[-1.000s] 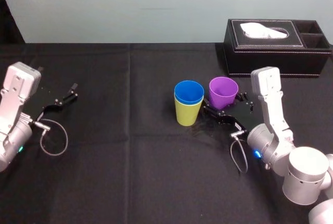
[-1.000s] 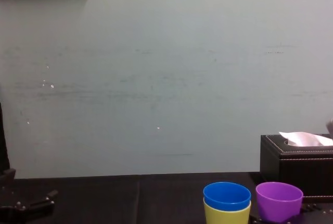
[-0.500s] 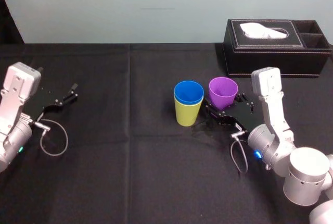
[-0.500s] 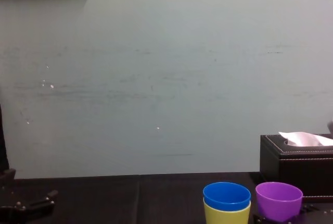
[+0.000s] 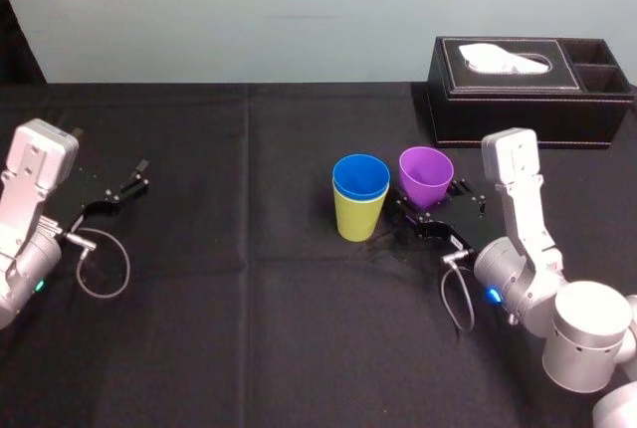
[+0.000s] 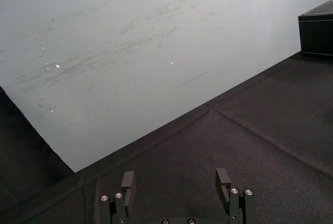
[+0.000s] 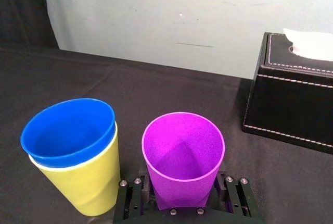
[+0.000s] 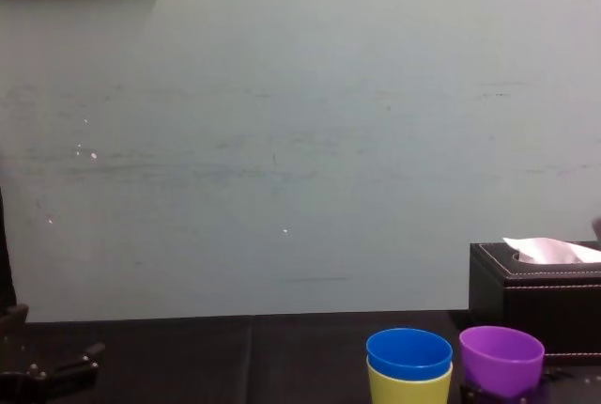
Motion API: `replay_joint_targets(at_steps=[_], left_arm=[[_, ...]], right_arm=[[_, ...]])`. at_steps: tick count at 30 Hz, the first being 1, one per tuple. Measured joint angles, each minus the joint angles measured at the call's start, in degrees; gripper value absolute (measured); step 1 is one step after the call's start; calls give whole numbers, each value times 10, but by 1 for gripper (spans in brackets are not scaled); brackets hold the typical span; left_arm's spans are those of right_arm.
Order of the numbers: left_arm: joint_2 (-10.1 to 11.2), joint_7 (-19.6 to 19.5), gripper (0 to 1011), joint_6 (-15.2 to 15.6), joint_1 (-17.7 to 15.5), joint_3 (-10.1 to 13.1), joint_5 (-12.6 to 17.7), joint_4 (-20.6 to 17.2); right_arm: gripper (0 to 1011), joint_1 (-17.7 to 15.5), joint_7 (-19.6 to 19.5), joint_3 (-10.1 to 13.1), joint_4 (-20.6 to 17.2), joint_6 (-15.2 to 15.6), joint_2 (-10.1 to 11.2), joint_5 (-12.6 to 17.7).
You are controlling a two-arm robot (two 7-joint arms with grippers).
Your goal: Stack the three plastic cups sequentially using one hand.
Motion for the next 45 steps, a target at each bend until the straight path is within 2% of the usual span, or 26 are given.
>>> replay_joint_targets(at_steps=[8,9,10,15,24,33,45], left_arm=[[0,0,1011,0,0,0,0,0],[0,0,1011,0,0,0,0,0],[0,0,1011,0,0,0,0,0],[0,0,1011,0,0,0,0,0],[0,0,1012,0,0,0,0,0],[0,0,1011,0,0,0,0,0],[0,0,1011,0,0,0,0,0]], right_arm=[[711,1,9,8,-35,31,7,10],[711,2,14,10,-55,47,13,12],[711,2,14,10,-55,47,13,12],[711,3,33,17,-110,87,30,31],[711,-1,67,19,-184,135,59,71],[711,-3,80,0,-214,162,76,88],[711,0,83,-32,-222,170,86,94]])
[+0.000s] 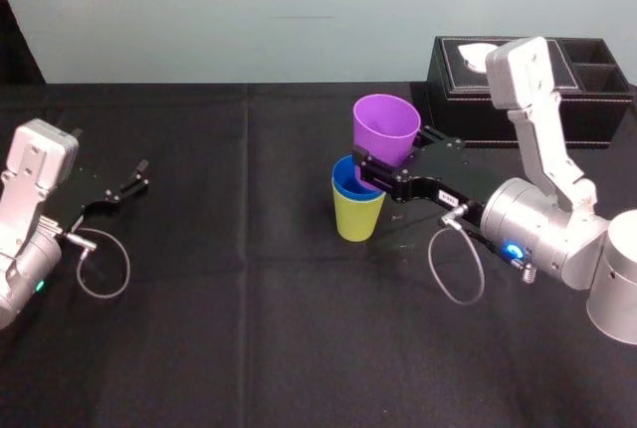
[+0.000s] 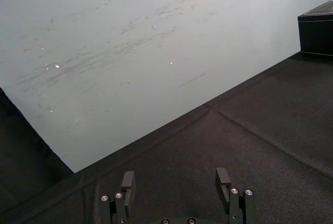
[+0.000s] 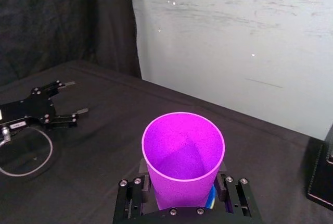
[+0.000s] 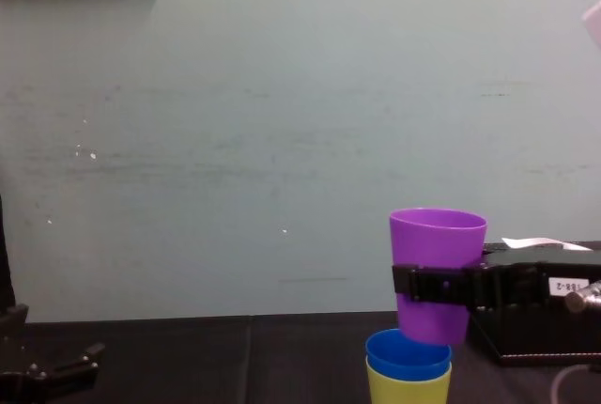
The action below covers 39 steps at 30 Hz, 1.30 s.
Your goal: Stack the three plastic cups sequentially using one hand.
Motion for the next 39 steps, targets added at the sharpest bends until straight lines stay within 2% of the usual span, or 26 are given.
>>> replay_joint_targets(at_steps=[15,24,39], left_arm=[[0,0,1011,0,0,0,0,0],[0,0,1011,0,0,0,0,0],[0,0,1011,0,0,0,0,0]], right_arm=[[711,19,-13,-26,29,-13,0,6],[711,40,-22,-41,61,-25,-3,6],[711,62,-22,-54,107,-48,-12,2]])
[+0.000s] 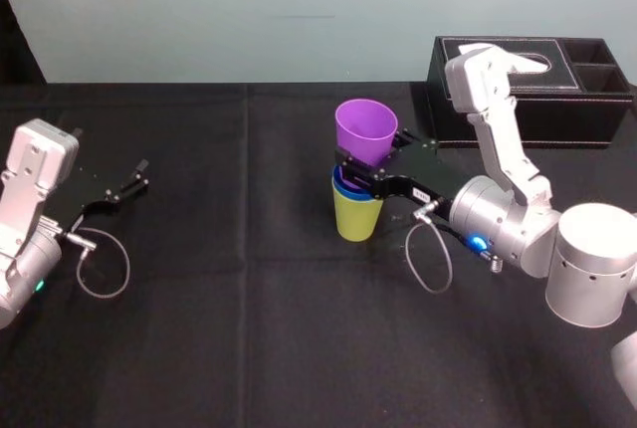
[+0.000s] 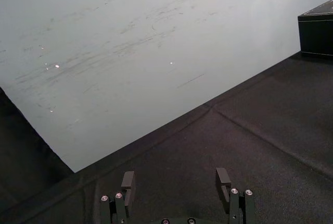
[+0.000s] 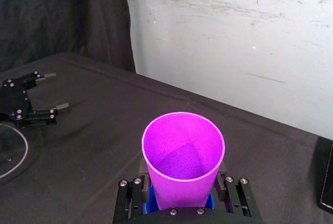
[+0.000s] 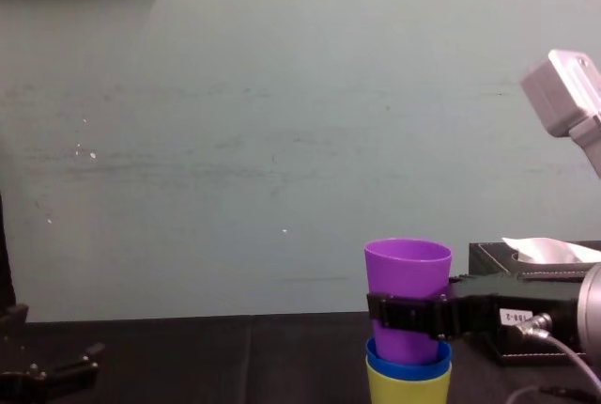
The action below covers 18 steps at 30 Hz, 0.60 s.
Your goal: Stack the three plastic cups sequentially using one hand.
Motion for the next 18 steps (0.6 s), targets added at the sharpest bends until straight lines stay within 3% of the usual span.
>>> replay_joint_targets(at_steps=[18], left_arm=[[0,0,1011,0,0,0,0,0]], right_arm=[[711,-2,1,-5,17,-12,-1,-7]])
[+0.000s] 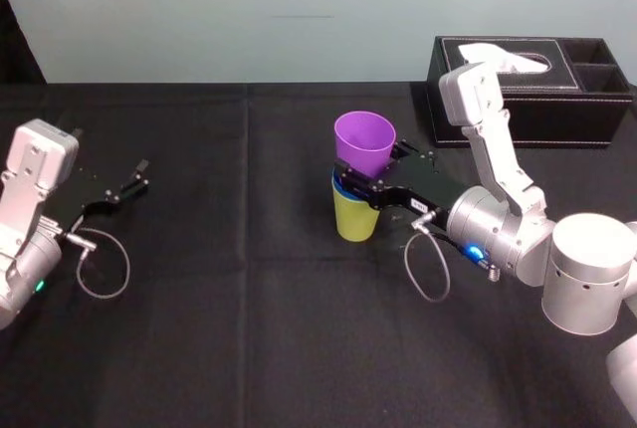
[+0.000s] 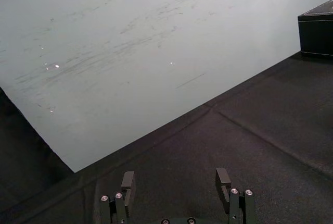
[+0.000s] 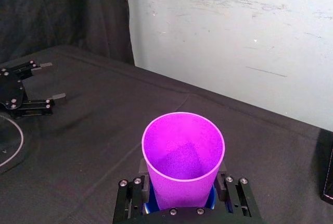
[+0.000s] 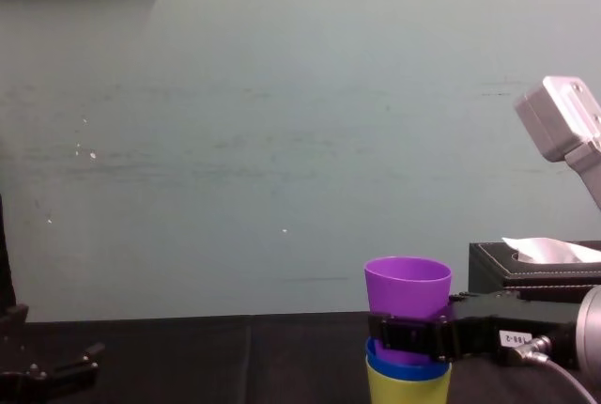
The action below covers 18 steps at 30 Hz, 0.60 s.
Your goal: Stack the three plastic cups sequentially using one hand.
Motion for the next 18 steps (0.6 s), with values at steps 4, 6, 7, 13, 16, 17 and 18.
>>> replay_joint_targets(at_steps=[4,6,7,13,16,17,18], left_arm=[[0,0,1011,0,0,0,0,0],[0,0,1011,0,0,0,0,0],[0,0,1012,0,0,0,0,0],[0,0,1011,0,0,0,0,0],[0,0,1011,0,0,0,0,0],[0,0,1011,0,0,0,0,0],[0,0,1011,0,0,0,0,0]], right_arm=[[734,0,0,0,-1,0,0,0],[791,0,0,0,-1,1,0,0],[810,0,0,0,-1,1,0,0],[958,0,0,1,-1,1,0,0],[1004,0,0,1,-1,1,0,0],[1004,0,0,1,-1,1,0,0],[1004,0,0,1,-1,1,0,0]])
